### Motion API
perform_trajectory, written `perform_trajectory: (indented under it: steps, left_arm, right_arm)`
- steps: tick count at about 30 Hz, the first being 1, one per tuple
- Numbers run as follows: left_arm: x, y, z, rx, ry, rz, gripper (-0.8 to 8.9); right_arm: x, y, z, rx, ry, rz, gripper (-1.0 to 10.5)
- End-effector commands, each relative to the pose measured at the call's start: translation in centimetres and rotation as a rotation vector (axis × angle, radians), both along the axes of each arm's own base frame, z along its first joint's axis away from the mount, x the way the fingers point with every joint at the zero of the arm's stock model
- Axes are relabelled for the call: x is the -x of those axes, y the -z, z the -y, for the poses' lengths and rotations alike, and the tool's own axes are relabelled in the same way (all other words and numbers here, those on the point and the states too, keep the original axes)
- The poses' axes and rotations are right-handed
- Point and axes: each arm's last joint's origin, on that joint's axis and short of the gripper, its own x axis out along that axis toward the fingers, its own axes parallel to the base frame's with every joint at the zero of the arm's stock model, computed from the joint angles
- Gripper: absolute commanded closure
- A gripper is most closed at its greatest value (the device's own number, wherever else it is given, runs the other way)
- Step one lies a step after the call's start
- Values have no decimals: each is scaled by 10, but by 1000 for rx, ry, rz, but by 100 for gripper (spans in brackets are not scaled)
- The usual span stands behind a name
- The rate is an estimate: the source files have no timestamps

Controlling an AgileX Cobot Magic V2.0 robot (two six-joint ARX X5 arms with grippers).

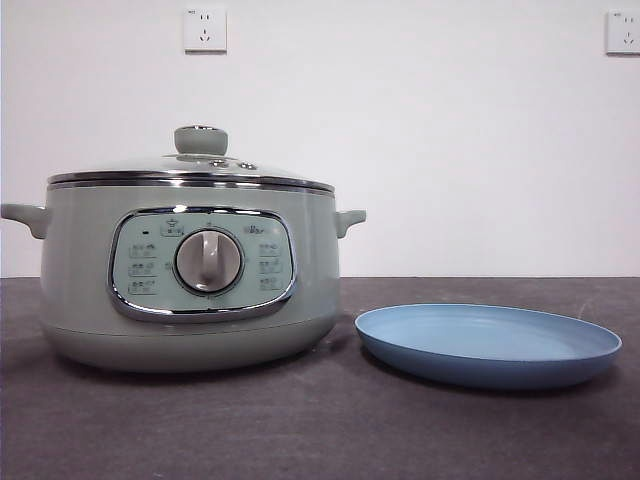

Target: Take the potato out from the steamer,put the potato on the plate,close the lid

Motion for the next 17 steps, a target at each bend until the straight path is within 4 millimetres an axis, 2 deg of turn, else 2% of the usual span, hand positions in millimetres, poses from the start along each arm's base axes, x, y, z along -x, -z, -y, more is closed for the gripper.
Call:
perform_trajectory:
  steps: [1, 5, 10, 13, 17]
  left_arm:
    - [6, -38, -1, 1, -2, 71, 821]
    - [2, -87, 0, -117, -2, 120, 821]
    - [-16, -149, 4, -242, 69, 151, 821]
    - [-33, -176, 7, -293, 106, 104, 821]
    - [-55, -201, 11, -350, 191, -21, 821]
  right_arm:
    - [4, -35, 0, 65, 11, 79, 963]
    - [2, -90, -1, 244, 14, 142, 963]
    - [-12, -164, -4, 473, 12, 222, 962]
    - [-25, -200, -8, 545, -99, 221, 962]
    - [-49, -231, -15, 602, -274, 142, 962]
